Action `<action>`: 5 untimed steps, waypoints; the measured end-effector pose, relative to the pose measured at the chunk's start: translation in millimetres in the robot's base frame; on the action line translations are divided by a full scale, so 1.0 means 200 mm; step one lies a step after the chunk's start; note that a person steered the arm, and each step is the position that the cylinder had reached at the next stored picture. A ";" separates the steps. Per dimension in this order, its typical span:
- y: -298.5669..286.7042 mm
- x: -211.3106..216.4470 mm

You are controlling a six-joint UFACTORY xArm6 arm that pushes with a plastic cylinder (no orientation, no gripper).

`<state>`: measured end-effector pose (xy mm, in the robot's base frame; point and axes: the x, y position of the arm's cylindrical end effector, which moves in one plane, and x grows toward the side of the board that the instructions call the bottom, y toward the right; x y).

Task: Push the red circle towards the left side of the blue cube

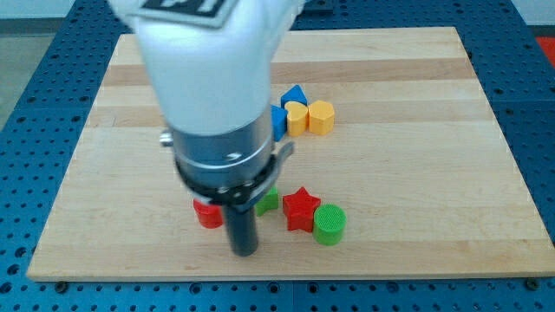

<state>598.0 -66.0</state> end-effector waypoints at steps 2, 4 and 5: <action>-0.12 -0.19; -0.14 -0.37; -0.24 -0.27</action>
<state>543.3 -114.3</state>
